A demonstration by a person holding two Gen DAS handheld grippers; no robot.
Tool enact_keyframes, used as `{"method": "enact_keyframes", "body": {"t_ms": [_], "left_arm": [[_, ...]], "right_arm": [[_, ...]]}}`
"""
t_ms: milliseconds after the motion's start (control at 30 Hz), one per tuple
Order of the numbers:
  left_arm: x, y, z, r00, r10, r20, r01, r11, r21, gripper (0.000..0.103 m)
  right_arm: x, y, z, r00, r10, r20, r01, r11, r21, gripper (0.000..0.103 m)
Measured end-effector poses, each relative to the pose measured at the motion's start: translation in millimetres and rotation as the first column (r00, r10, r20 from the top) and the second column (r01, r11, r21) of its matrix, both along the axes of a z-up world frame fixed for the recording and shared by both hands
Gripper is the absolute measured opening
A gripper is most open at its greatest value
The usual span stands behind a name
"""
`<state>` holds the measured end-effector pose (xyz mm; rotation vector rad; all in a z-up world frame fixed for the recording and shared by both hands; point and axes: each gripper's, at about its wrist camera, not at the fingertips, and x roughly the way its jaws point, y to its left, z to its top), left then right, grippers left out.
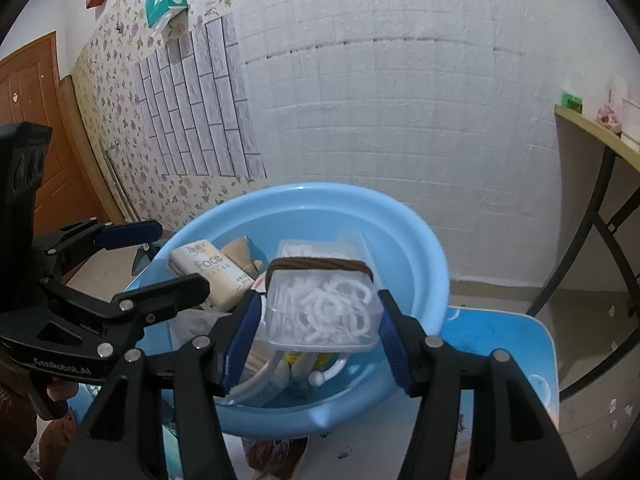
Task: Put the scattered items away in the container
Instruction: 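Withdraw both tools toward the green packet and the colourful snack bag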
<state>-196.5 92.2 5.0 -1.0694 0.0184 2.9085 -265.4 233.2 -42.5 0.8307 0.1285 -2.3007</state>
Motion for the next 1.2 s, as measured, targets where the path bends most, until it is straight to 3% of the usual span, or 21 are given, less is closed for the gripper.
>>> {"method": "enact_keyframes", "body": {"t_ms": [300,633,833,1200], "left_arm": [[29,-10,3,0.999,0.035,-0.011,-0.035,0.999,0.007,0.090],[75,-42,-13,0.989,0.145,0.016,-0.146,0.988,0.058,0.092],[93,-53,-46,0.976,0.194,0.096,-0.202,0.976,0.083,0.094],[93,-61,-83,0.955,0.192,0.226,-0.224,0.966,0.127,0.094]], "right_arm": [[20,14,7,1.000,-0.010,-0.014,0.010,1.000,0.003,0.058],[44,35,-2,0.999,-0.047,0.014,0.047,0.999,0.005,0.058],[58,41,-15,0.997,-0.065,0.046,0.065,0.998,-0.018,0.058],[63,29,-39,0.992,-0.055,0.117,0.053,0.998,0.022,0.058]]}}
